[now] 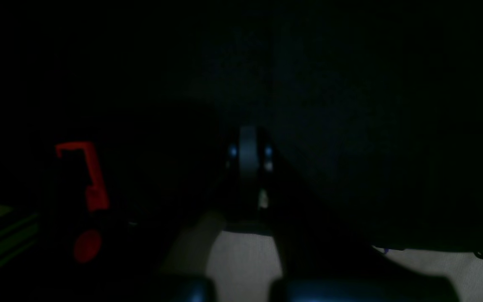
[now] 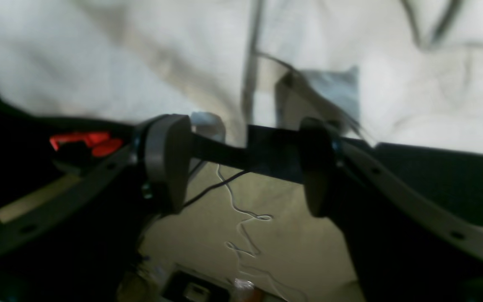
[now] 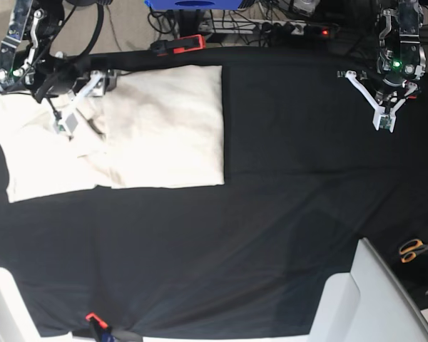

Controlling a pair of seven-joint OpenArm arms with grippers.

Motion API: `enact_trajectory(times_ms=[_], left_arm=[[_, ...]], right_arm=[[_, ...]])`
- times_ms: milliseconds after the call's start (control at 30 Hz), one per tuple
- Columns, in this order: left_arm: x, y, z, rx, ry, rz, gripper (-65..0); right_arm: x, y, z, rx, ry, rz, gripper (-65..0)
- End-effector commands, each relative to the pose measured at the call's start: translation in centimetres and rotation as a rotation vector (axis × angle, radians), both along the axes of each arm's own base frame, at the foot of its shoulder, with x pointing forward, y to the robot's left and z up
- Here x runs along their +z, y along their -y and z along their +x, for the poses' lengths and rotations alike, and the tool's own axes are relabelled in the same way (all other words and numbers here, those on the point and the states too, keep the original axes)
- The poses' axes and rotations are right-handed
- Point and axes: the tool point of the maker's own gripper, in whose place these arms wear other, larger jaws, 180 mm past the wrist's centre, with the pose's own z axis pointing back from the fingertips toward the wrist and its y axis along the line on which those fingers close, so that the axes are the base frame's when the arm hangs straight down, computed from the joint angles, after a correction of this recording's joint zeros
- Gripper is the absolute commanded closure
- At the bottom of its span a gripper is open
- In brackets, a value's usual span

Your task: Fold the T-shirt properly

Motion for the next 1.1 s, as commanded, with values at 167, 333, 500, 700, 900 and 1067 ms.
enact_trajectory(times_ms=[167,333,500,700,900,1067], left_arm=[[0.8,-0.7,0.5,-0.002,0.023,0.019,0.0],[0.8,-0.7,0.5,-0.003,0.024,0.019,0.0],[0.8,-0.6,0.5,-0.004,0.024,0.019,0.0],[0.6,-0.6,-0.2,-0.005,0.013,0.018,0.0],[0.4,-0.5,-0.4,-0.002,0.008,0.014,0.0],[0.3,-0.4,-0.5,0.000,0.006,0.011,0.0]], right_arm=[[4.0,0.7,2.1,0.016,0.173,-0.053,-30.9],[6.3,4.1,5.4,0.047,0.311,-0.142,-16.4],[8.4,14.1,9.0,-0.068,0.404,-0.252,-3.3],[5.9,21.8,10.1,-0.203,0.299,-0.185,-20.9],[5.0,25.8,11.8,-0.321,0.318,-0.114,-56.1],[3.7,26.7,13.3,-0.421,0.328,-0.012,-59.4]])
